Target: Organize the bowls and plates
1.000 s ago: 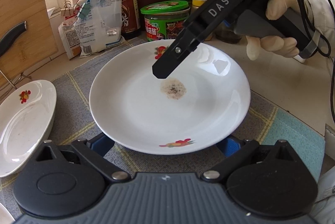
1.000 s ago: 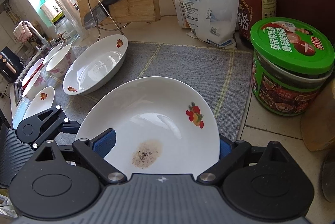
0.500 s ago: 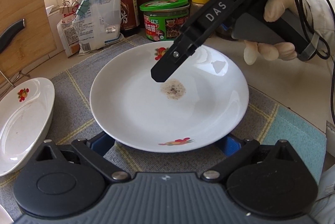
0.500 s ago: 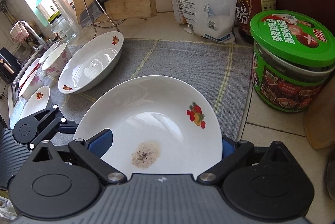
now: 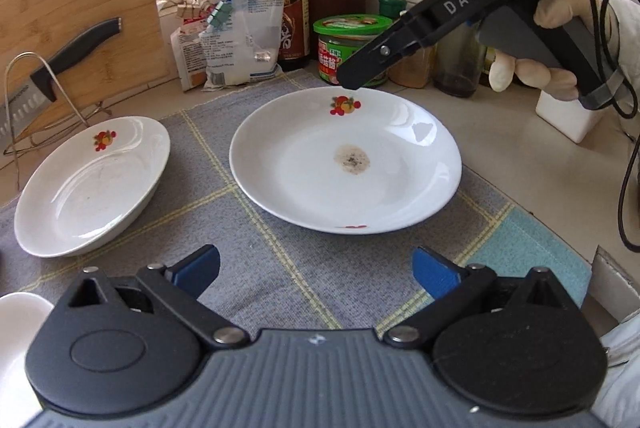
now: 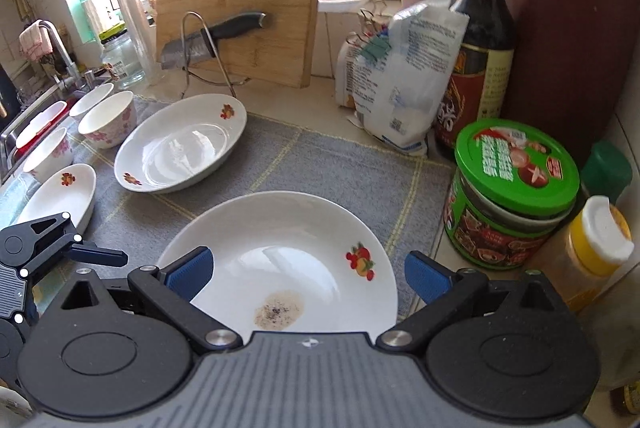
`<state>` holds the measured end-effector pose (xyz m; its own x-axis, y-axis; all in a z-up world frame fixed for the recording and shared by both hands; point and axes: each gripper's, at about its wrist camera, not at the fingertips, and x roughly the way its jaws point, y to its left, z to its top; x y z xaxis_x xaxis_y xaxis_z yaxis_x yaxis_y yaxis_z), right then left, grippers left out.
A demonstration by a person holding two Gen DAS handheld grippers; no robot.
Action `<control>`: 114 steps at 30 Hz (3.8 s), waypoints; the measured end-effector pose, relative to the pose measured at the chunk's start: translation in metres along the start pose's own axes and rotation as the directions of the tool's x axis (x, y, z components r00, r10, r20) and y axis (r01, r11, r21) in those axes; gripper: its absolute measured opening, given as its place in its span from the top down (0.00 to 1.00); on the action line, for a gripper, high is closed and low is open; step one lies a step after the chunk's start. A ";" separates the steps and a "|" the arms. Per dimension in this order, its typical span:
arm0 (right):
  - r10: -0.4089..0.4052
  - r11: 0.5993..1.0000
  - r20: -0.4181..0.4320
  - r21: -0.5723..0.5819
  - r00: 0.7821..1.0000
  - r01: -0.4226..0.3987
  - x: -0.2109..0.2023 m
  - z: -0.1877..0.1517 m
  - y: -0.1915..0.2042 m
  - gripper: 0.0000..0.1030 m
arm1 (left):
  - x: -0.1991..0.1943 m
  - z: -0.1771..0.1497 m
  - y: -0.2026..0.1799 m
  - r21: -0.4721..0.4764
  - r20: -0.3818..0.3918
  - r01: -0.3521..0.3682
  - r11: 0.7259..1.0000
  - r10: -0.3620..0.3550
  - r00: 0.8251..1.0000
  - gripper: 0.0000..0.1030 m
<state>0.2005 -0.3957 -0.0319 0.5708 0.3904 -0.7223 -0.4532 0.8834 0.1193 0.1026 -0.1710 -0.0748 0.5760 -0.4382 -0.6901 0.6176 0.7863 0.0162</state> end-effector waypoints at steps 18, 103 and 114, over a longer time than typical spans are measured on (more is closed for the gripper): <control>0.075 0.992 -0.037 -0.099 0.997 -0.078 0.037 -0.003 0.170 0.00 | -0.118 -0.064 0.067 -0.127 0.041 -0.196 0.972 0.203 0.978 0.01; 0.285 0.954 -0.176 0.144 0.942 -0.262 0.147 0.001 0.250 0.00 | -0.112 -0.155 0.174 -0.091 -0.052 -0.085 0.992 0.081 0.995 0.00; 0.304 0.945 -0.184 0.178 0.935 -0.273 0.148 0.004 0.249 0.00 | -0.112 -0.155 0.174 -0.086 -0.046 -0.078 0.993 0.074 0.996 0.00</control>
<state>0.1749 -0.1168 -0.1070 0.2697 0.5861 -0.7641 -0.4622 0.7749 0.4312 0.0629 0.0826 -0.1070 0.5949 -0.3580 -0.7197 0.5227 0.8525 0.0079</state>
